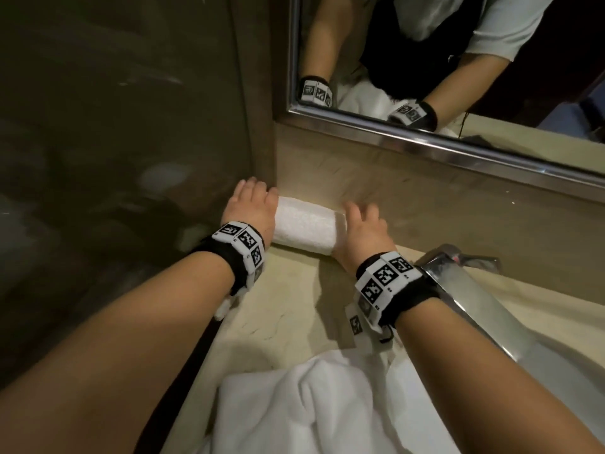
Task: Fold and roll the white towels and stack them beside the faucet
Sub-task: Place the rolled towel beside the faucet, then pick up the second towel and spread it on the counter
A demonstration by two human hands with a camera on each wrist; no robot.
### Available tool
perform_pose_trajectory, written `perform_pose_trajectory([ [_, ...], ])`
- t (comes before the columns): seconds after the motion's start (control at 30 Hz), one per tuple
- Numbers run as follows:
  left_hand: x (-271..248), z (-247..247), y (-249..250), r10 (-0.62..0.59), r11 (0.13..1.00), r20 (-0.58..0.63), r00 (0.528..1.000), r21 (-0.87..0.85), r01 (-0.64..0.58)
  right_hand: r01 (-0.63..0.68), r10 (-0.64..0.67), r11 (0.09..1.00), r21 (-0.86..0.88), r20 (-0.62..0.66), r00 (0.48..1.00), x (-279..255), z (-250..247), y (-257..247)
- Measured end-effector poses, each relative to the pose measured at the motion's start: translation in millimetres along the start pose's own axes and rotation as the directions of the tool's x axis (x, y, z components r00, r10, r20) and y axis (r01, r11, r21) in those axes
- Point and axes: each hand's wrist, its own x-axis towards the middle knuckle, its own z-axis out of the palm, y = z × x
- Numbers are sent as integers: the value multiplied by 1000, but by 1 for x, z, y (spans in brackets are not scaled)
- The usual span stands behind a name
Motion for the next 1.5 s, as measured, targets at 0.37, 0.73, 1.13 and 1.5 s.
perform_pose_trajectory([
  [0.37, -210, -33, 32, 111, 892, 129, 985, -449, -42, 616, -570, 788, -1, 378, 730, -181, -8, 40],
  [0.73, -307, 2, 74, -41, 909, 132, 990, -407, 91, 549, -556, 831, 90, 149, 818, -233, 17, 48],
  [1.13, -329, -102, 105, 61, 352, -304, 951, -885, -305, 530, -513, 604, 595, -219, 830, -289, -38, 49],
  [1.5, -340, -87, 212, 135, 592, -127, 983, -785, -182, 670, -384, 426, 608, -548, 743, -364, -176, 139],
])
